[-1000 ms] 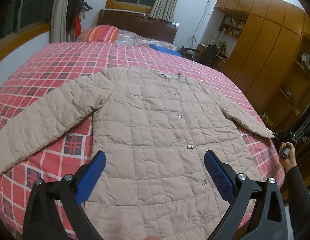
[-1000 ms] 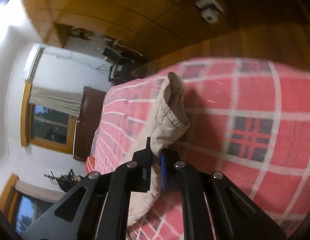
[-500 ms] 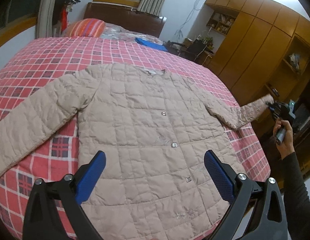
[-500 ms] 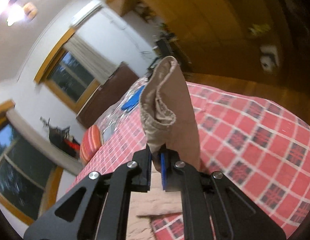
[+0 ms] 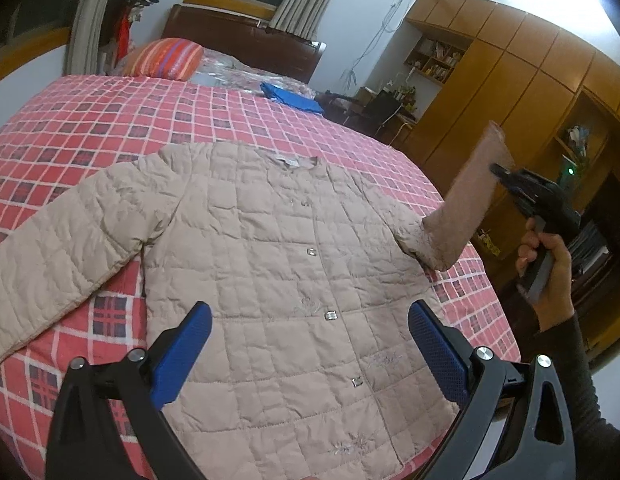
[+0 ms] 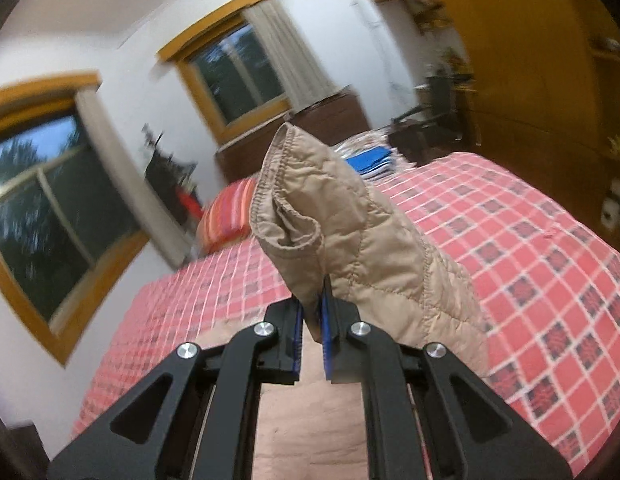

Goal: Fold large clothes
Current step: 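Fold the held sleeve across the jacket front and release it, then grasp the other sleeve cuff with the left gripper and lift it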

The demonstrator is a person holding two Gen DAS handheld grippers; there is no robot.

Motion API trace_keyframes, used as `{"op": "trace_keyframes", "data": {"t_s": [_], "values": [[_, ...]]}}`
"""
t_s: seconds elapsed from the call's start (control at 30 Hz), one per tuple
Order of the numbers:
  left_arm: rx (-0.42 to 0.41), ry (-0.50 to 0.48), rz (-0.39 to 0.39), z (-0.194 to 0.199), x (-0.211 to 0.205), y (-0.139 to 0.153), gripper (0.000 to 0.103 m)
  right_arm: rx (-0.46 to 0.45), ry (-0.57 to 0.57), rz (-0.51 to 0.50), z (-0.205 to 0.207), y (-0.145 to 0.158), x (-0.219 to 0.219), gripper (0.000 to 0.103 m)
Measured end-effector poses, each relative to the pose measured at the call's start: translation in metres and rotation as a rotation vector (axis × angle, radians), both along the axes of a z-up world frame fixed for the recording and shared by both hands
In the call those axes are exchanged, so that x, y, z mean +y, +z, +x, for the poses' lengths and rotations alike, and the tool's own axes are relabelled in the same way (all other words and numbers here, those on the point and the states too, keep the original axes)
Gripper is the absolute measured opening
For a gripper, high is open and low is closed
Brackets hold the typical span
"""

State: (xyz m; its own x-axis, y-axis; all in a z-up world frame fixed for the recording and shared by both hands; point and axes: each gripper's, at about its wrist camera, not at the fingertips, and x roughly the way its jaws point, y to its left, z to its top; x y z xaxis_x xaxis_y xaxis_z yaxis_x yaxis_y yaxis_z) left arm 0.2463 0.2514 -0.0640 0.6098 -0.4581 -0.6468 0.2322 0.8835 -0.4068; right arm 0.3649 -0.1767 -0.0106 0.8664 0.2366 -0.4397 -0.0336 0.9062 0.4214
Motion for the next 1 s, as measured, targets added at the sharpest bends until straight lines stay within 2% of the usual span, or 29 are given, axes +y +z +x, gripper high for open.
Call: {"op": "trace_keyframes", "data": {"t_s": [0.17, 0.3, 0.43, 0.5, 0.53, 0.6, 0.63, 0.83, 0.93, 1.0], "values": [[0.038, -0.037, -0.061, 0.029, -0.002, -0.005, 0.099, 0.072, 0.120, -0.147, 0.021, -0.039, 0.079, 0.008], [0.091, -0.056, -0.105, 0.062, -0.006, -0.014, 0.099, 0.177, 0.206, -0.248, 0.043, -0.090, 0.139, 0.008], [0.131, -0.064, -0.103, 0.092, -0.014, -0.029, 0.099, 0.261, 0.257, -0.307, 0.057, -0.135, 0.175, 0.009], [0.171, -0.072, -0.128, 0.106, -0.018, -0.042, 0.099, 0.300, 0.283, -0.324, 0.061, -0.153, 0.186, 0.015], [0.194, -0.074, -0.146, 0.112, -0.020, -0.048, 0.099, 0.314, 0.292, -0.329, 0.062, -0.158, 0.187, 0.018], [0.253, -0.083, -0.195, 0.129, -0.024, -0.064, 0.099, 0.339, 0.318, -0.325, 0.059, -0.166, 0.190, 0.038], [0.272, -0.087, -0.206, 0.135, -0.027, -0.069, 0.099, 0.340, 0.319, -0.322, 0.055, -0.167, 0.188, 0.042], [0.436, -0.139, -0.350, 0.187, -0.059, -0.111, 0.099, 0.305, 0.310, -0.237, 0.005, -0.159, 0.155, 0.056], [0.524, -0.140, -0.377, 0.211, -0.081, -0.133, 0.099, 0.294, 0.300, -0.178, -0.026, -0.151, 0.138, 0.059], [0.549, -0.139, -0.380, 0.221, -0.095, -0.139, 0.099, 0.290, 0.295, -0.128, -0.048, -0.150, 0.129, 0.061]]}}
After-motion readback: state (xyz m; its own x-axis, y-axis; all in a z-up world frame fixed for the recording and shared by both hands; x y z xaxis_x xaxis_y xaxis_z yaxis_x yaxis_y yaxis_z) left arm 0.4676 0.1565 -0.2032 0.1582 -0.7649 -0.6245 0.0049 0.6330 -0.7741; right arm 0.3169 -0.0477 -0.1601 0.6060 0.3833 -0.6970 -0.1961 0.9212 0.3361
